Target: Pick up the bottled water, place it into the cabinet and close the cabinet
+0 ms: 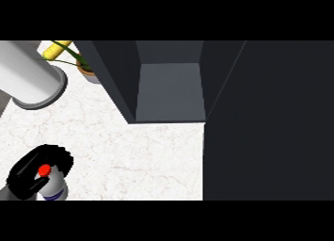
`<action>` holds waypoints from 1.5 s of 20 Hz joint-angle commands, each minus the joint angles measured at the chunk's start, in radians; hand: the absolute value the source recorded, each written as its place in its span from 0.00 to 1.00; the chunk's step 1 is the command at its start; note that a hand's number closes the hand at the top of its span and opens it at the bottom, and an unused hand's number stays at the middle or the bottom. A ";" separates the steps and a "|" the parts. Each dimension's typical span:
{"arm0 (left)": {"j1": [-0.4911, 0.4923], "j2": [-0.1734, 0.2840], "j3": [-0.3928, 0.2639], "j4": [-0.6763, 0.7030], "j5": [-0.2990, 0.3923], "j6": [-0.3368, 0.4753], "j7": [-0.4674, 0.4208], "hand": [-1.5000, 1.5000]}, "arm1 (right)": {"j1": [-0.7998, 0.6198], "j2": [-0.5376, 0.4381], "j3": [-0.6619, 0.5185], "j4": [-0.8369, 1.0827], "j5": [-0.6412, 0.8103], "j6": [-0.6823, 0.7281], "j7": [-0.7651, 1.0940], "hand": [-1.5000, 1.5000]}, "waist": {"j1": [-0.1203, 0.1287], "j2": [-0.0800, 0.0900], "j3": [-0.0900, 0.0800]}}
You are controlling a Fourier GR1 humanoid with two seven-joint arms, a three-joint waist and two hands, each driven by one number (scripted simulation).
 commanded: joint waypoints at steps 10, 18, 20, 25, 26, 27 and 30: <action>0.049 -0.133 0.091 -0.158 -0.236 0.612 -0.509 1.00 | 0.075 -0.003 -0.012 -0.164 -0.091 -0.008 0.021 0.00 | -0.013 0.002 0.003; 0.058 -0.134 -0.301 -0.183 -0.165 0.916 -0.554 1.00 | 0.113 -0.021 -0.026 -0.214 -0.129 -0.032 0.049 0.00 | -0.004 -0.005 0.005; 0.039 -0.134 -0.404 -0.148 -0.125 1.006 -0.579 1.00 | 0.084 -0.033 -0.029 -0.196 -0.138 -0.044 0.060 0.00 | -0.004 -0.002 0.004; 0.026 -0.134 -0.587 -0.277 -0.072 1.211 -0.488 1.00 | 0.062 -0.062 -0.069 -0.162 -0.193 -0.058 0.075 0.00 | 0.007 -0.004 0.006; -0.003 -0.134 -0.629 -0.247 -0.088 1.273 -0.530 1.00 | 0.098 -0.052 -0.074 -0.166 -0.183 -0.022 0.038 0.00 | -0.011 -0.005 0.005; -0.004 -0.134 -0.650 -0.273 -0.074 1.288 -0.519 1.00 | 0.097 -0.041 -0.050 -0.182 -0.170 -0.029 0.051 0.00 | -0.004 -0.004 0.005; -0.074 -0.134 -0.749 -0.287 -0.044 1.433 -0.464 1.00 | 0.086 -0.073 -0.103 -0.171 -0.208 -0.038 0.055 0.00 | -0.006 -0.003 0.005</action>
